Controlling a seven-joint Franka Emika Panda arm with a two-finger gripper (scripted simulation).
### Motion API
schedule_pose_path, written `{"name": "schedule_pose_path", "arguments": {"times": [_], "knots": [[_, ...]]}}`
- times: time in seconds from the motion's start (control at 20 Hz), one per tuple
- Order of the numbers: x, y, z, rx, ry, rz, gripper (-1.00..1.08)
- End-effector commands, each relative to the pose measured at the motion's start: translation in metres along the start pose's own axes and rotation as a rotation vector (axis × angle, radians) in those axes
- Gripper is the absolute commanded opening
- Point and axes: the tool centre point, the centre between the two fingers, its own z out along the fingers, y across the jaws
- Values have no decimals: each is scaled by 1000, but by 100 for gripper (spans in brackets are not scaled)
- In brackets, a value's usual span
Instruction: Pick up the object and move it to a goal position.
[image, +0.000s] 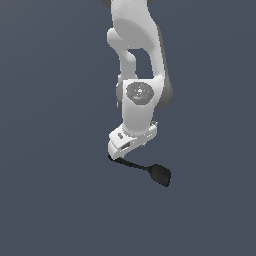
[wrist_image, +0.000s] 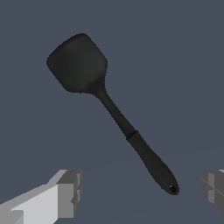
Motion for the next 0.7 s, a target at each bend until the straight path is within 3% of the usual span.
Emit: {"name": "schedule_pose_path", "arguments": {"times": [0.0,0.65], "knots": [[5,0,6,1,0,-76,100],[28,-1,38,12,6,-455,100]]}}
